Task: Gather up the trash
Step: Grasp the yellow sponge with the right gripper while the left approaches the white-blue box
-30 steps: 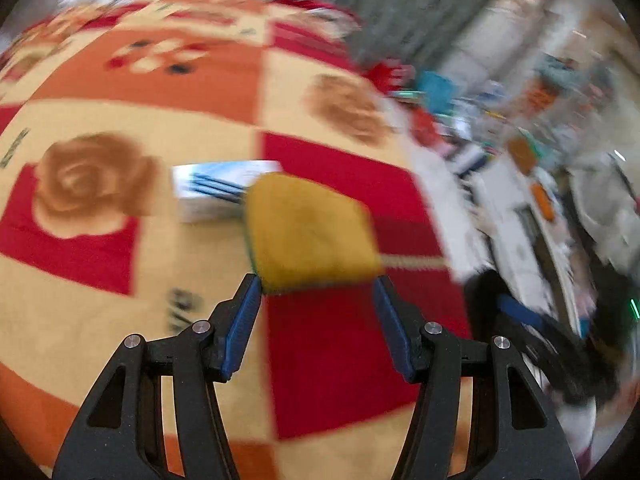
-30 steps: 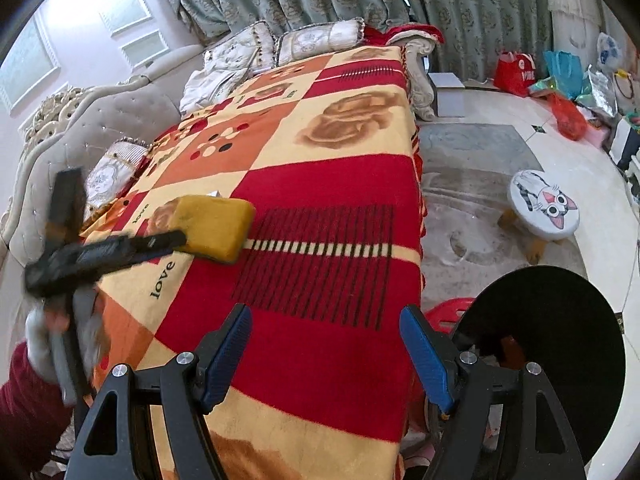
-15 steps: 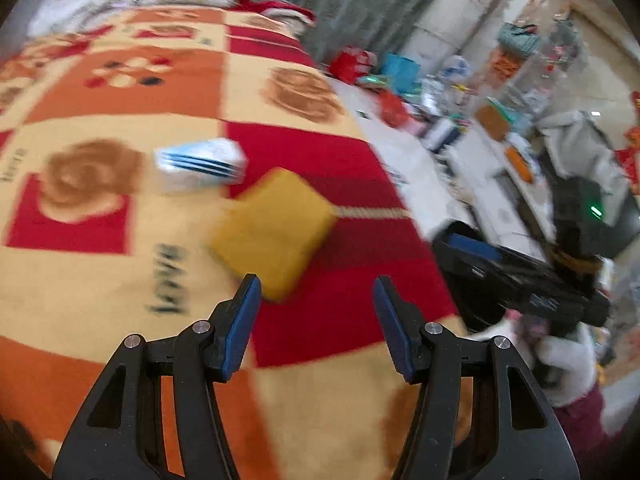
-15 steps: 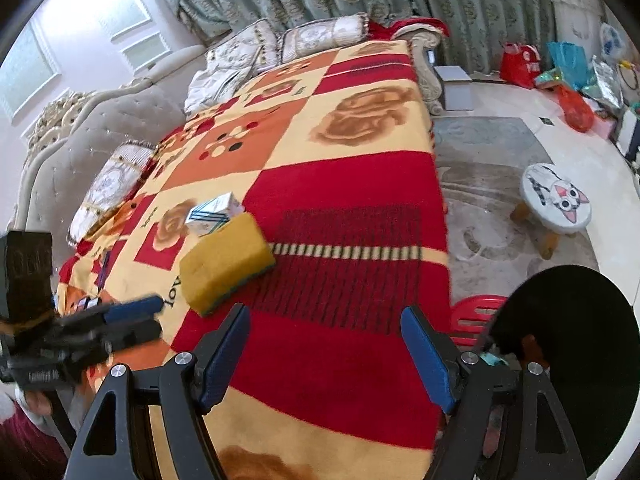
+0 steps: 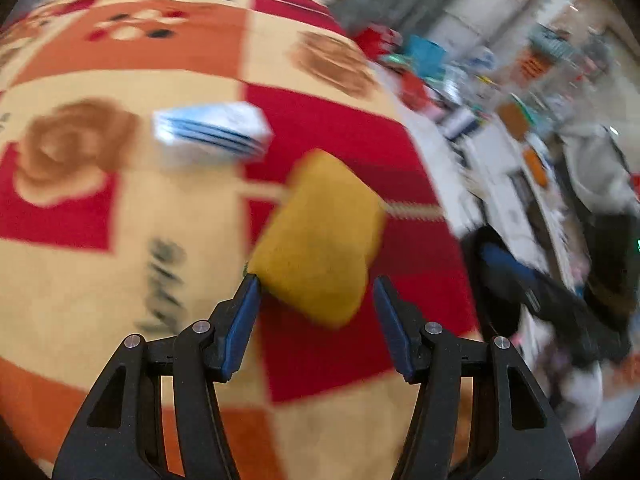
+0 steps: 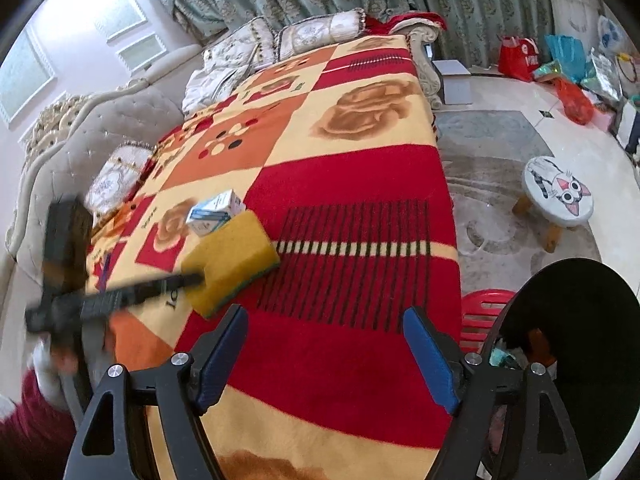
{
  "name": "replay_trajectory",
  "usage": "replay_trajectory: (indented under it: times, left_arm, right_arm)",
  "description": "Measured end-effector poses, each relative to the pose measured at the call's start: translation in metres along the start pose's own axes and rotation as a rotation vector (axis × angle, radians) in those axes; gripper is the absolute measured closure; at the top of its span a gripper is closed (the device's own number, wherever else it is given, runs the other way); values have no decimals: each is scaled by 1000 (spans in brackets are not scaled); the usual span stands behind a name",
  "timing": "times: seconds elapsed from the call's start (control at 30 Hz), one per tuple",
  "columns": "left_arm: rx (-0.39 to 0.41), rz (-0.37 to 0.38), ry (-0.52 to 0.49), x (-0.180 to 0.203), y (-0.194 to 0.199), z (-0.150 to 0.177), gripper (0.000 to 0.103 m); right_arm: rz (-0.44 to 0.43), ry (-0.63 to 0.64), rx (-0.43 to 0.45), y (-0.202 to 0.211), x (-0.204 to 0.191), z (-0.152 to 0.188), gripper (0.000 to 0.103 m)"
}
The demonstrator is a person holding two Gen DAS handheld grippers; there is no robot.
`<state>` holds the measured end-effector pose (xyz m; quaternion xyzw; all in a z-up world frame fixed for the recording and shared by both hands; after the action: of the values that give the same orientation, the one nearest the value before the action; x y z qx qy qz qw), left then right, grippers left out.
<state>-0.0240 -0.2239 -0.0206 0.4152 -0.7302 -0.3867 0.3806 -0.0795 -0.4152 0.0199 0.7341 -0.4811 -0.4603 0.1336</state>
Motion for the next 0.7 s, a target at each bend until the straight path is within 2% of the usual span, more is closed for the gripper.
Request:
replay_trajectory:
  times: [0.07,0.17,0.23,0.4,0.5,0.6,0.63,0.67,0.7]
  left_arm:
    - [-5,40,-24,8,6,8,46]
    - [8,46,-5,-1,19,13,46]
    - [38,0,5,-15,29,11,46]
    - [131,-224,-5,-59,44,-5,46]
    - [185,-314,-9,-80,43,-21,45]
    - [198,-334,-15,-88,33,-38,44]
    - [202,-328,-25,-89,30,-44,43]
    - [203,-323,-40,-88,26,-49,41]
    - [203,-314,-56,-87,21,-55,41]
  right_arm:
    - [-17,-26,5,-6,-2,-4,22]
    - [-36,-32,-4,-18,-10,-10,21]
    - [-32,-24,-24,-32,-18,-12,21]
    - [-30,-4,-75,-76,-41,-15,15]
    - [-4,10,-104,-108,-52,-14,14]
    - [69,82,-122,-127,-56,-8,14]
    - [84,122,-104,-126,-57,-8,18]
    - [87,138,-98,-124,-57,-7,29]
    - [76,140,-97,-120,-54,-5,31]
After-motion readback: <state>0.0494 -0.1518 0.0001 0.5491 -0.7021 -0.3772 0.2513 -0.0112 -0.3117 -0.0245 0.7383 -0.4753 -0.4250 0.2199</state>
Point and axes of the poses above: each gripper's, at about its wrist camera, not at the fingertips, and y roughly against the way its jaws point, x to its right, z to its underside, the point moved 6 cm from there along -y, roughly the way its jaws point, and after that the axes turned 15 degrees about -z, right-handed, at the moved point
